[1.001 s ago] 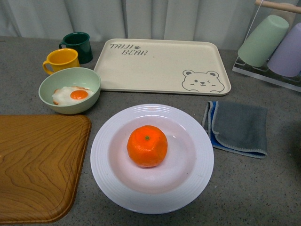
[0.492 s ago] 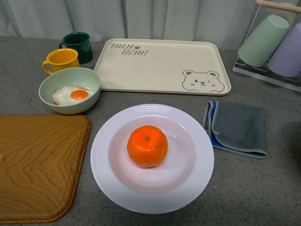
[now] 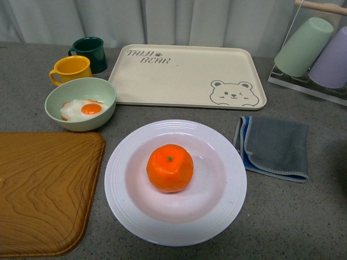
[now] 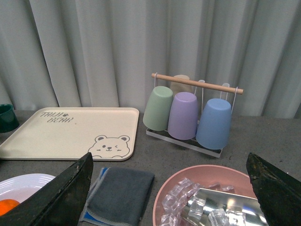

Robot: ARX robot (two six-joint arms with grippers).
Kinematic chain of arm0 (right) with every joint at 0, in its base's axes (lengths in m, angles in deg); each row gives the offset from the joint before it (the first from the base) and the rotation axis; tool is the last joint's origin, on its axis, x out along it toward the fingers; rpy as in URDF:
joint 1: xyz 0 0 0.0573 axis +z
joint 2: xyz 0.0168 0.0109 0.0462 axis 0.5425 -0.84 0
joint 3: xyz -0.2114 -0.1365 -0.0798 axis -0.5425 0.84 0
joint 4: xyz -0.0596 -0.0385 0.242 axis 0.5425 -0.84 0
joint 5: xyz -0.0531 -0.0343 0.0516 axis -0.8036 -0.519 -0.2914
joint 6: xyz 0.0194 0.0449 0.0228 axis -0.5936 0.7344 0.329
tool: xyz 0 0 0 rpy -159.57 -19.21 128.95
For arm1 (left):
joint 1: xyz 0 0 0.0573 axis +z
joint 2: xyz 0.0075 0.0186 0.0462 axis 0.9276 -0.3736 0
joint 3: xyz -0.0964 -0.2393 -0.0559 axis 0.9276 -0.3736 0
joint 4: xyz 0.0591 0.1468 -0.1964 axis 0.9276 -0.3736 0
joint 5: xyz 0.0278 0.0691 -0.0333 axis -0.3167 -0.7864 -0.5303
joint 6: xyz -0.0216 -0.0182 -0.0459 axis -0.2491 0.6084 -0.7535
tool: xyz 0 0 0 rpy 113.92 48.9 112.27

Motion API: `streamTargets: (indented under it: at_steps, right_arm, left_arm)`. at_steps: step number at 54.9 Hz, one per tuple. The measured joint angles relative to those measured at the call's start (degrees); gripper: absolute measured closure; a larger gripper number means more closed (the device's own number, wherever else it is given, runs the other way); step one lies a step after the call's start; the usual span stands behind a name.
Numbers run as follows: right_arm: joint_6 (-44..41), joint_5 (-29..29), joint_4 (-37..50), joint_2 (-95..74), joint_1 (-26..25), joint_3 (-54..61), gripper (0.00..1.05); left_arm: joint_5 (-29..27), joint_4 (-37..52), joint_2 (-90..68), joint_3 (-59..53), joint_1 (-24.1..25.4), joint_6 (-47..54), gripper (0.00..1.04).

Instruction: Place orange and plate with both arms

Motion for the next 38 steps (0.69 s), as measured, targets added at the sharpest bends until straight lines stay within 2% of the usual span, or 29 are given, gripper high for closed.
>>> streamTargets:
  at_steps: [12, 18, 26, 28, 30, 32, 38]
  right_arm:
    - [0.00, 0.00, 0.00, 0.00, 0.00, 0.00, 0.09]
    - [0.00, 0.00, 0.00, 0.00, 0.00, 0.00, 0.09]
    - [0.00, 0.00, -0.02, 0.00, 0.00, 0.00, 0.09]
    - [-2.10, -2.86, -1.60, -0.81, 0.87, -0.46, 0.09]
    - [-6.45, -7.28, -3.72, -3.76, 2.75, -1.79, 0.09]
    - [-10.29, -9.38, -2.36, -9.77, 5.22, -3.32, 0.09]
    - [-8.46, -6.88, 2.32, -24.83, 10.03, -7.91, 0.09]
  left_arm:
    - [0.02, -3.17, 3.15, 0.00, -0.02, 0.00, 1.01]
    - [0.13, -12.59, 10.99, 0.00, 0.00, 0.00, 1.01]
    - [0.11, -13.11, 12.72, 0.00, 0.00, 0.02, 1.01]
    - [0.13, -13.11, 12.72, 0.00, 0.00, 0.00, 1.01]
    - [0.13, -13.14, 12.74, 0.00, 0.00, 0.00, 0.96]
    - [0.11, -13.14, 12.81, 0.00, 0.00, 0.00, 0.87]
    - [0.13, -13.14, 12.81, 0.00, 0.00, 0.00, 0.69]
